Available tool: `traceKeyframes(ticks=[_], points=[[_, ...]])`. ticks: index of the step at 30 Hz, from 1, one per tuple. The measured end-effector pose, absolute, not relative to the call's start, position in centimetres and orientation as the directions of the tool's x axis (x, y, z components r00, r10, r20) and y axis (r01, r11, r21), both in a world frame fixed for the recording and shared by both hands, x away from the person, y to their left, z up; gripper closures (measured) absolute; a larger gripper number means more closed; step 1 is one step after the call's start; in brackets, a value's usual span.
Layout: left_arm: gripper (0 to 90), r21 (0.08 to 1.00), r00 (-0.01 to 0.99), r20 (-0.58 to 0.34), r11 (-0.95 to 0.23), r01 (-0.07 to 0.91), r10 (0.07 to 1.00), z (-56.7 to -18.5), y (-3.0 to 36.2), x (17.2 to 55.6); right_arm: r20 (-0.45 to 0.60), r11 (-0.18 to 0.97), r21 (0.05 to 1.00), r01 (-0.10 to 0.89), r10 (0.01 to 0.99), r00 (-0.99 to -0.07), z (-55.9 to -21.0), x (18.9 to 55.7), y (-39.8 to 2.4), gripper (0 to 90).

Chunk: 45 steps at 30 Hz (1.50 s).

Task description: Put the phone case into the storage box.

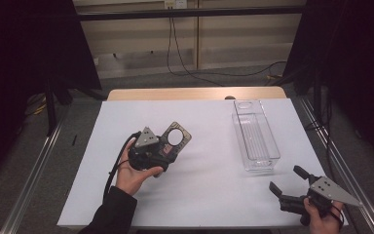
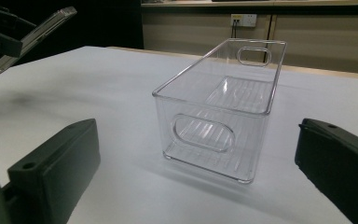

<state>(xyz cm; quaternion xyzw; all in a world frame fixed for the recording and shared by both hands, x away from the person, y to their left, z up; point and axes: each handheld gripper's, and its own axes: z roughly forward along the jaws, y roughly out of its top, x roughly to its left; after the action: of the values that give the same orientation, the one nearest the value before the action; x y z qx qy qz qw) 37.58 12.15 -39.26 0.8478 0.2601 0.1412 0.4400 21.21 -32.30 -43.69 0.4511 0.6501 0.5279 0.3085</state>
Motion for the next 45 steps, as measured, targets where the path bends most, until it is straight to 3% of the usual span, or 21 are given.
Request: traceKeyframes(ticks=[14,36,45], points=[[12.4,0.873,0.892,-0.074,-0.404,0.274,0.446,-39.0,10.5,36.0,0.075,0.038,0.966,0.256,0.906,-0.417,-43.7,21.2,-32.1,0.0],[12.3,0.902,0.951,-0.098,-0.377,0.209,0.294,-39.4,8.5,33.4,0.121,0.060,0.958,0.282,0.804,-0.582,-43.2,22.3,-28.8,0.0],[12.3,0.930,0.960,-0.113,-0.313,0.192,0.255,-39.6,8.7,32.5,0.107,0.071,0.973,0.219,0.701,-0.705,-41.6,23.3,-26.9,0.0]])
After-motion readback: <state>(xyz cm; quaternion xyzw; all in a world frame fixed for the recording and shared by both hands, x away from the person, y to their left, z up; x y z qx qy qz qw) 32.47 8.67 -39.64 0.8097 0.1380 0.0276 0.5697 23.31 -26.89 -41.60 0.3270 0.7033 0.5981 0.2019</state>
